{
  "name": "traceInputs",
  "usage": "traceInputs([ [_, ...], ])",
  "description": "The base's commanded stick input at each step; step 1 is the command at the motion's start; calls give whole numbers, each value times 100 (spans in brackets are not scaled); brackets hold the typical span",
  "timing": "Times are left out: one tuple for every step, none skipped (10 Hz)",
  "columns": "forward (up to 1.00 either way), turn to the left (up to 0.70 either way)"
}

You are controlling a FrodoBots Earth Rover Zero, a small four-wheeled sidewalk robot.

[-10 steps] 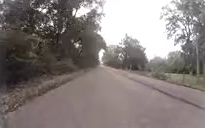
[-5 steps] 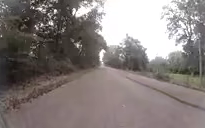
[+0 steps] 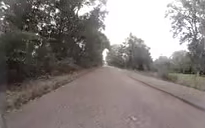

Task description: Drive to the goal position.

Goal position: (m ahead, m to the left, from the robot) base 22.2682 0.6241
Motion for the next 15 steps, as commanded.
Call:
traceInputs([
  [70,0],
  [70,0],
  [70,0],
  [70,0],
  [70,0],
  [70,0],
  [70,0],
  [70,0],
  [70,0],
  [70,0],
  [70,0],
  [70,0],
  [70,0],
  [70,0],
  [70,0],
])
